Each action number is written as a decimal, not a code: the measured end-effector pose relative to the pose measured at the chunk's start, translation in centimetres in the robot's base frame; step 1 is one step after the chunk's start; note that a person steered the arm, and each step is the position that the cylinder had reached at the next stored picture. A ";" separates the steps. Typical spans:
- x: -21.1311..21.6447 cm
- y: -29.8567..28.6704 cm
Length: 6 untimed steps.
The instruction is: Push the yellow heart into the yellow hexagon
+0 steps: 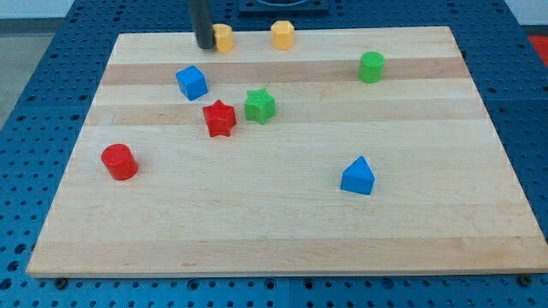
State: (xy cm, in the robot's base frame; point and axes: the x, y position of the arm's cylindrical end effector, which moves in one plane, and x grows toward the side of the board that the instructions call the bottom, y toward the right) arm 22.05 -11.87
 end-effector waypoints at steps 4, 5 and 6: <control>-2.4 3.7; -2.5 3.8; -2.4 4.6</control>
